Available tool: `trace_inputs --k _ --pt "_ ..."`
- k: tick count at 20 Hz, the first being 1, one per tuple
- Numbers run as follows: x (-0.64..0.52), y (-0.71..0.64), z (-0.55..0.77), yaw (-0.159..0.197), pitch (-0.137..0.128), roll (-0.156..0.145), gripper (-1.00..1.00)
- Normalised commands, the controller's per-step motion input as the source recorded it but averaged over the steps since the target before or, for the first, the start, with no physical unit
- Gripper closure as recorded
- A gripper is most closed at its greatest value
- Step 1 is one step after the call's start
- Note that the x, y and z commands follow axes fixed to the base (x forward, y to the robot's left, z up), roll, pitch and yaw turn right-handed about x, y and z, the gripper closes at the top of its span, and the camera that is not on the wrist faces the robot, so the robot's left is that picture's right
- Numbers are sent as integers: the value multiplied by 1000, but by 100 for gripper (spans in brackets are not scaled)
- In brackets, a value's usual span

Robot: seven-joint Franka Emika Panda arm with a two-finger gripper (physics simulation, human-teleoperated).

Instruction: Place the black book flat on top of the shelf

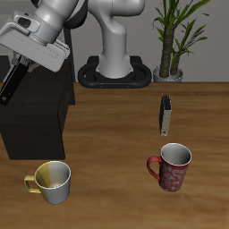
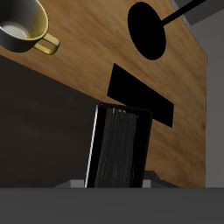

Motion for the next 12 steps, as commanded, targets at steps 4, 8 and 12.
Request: trace_inputs --k 4,8,12 --pt "228 219 -543 -17 116 39 100" --pt "156 455 -342 -13 63 92 100" --pt "162 576 -345 -52 131 150 -100"
